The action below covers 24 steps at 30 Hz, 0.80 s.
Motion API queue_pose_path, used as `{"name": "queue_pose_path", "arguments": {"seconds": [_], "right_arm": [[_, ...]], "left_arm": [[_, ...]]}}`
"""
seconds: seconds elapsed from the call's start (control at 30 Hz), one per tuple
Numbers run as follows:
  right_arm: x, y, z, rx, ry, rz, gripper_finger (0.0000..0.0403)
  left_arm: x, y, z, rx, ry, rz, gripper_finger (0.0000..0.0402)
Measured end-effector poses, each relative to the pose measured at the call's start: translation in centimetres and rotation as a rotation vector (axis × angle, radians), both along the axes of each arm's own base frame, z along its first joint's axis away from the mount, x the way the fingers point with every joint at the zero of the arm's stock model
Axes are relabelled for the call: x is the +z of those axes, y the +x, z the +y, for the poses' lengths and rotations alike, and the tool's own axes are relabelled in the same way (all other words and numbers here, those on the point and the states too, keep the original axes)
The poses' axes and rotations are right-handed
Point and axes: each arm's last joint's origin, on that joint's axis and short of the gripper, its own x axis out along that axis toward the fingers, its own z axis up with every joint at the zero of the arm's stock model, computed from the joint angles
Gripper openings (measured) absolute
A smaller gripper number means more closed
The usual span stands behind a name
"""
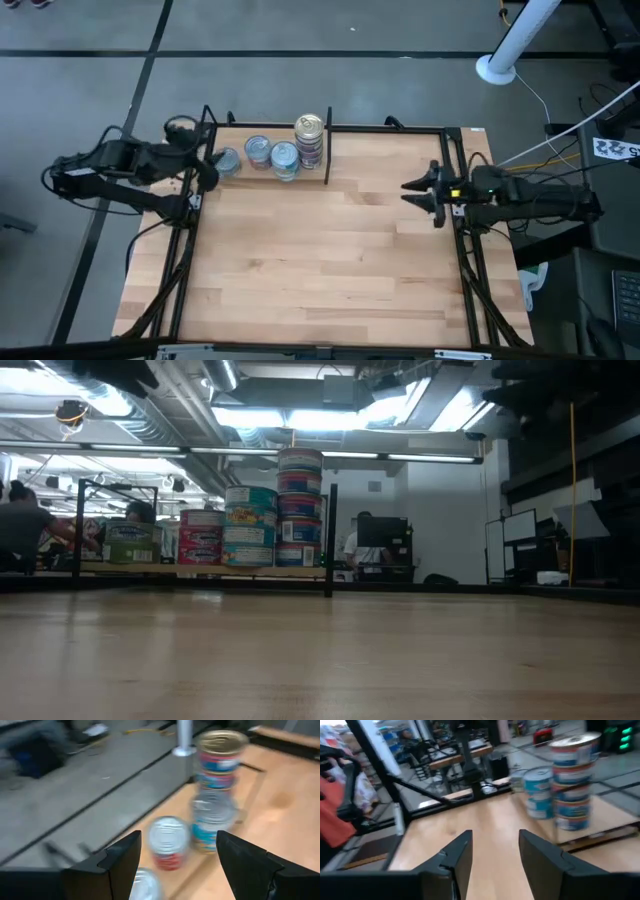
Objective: Stack canned seafood by type on shelf
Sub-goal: Return to Home Position
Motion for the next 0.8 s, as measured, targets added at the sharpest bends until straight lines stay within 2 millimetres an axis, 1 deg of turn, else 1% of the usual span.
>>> {"name": "queue_pose_path", "arguments": {"seconds": [0.1, 0.2, 0.33, 0.43, 0.5, 0.6, 0.8], "right_arm": [[-0.1, -1.5, -0.2, -0.064, -0.044, -0.003, 0.0161], [-0.9, -2.4, -0.4, -0.135, -0.058, -0.031, 0.0161], [-3.2, -2.7, -0.5, -0.166, -0.061, -0.05, 0.0161], [-4.7, -2.7, -0.5, -0.159, -0.056, -0.084, 0.0161], [-5.3, -2.6, -0.4, -0.145, -0.058, -0.099, 0.0161], [-5.9, -2.8, -0.4, -0.136, -0.107, -0.095, 0.0161], [-5.8, -3.9, -0.4, -0.135, -0.152, -0.14, 0.0161]], "left_arm": [[-1.7, 0.4, -0.6, -0.093, -0.038, -0.072, 0.0253], [-3.9, 1.5, -1.2, -0.2, -0.029, -0.137, 0.0253], [-7.8, 3.1, -2.2, -0.362, 0.002, -0.211, 0.0253], [-10.0, 3.7, -2.6, -0.445, -0.011, -0.305, 0.0253], [-11.0, 3.7, -2.6, -0.456, -0.011, -0.369, 0.0253], [-12.4, 3.2, -2.5, -0.451, -0.011, -0.421, 0.0253], [-13.8, 1.4, -2.1, -0.449, 0.003, -0.527, 0.0253]]}}
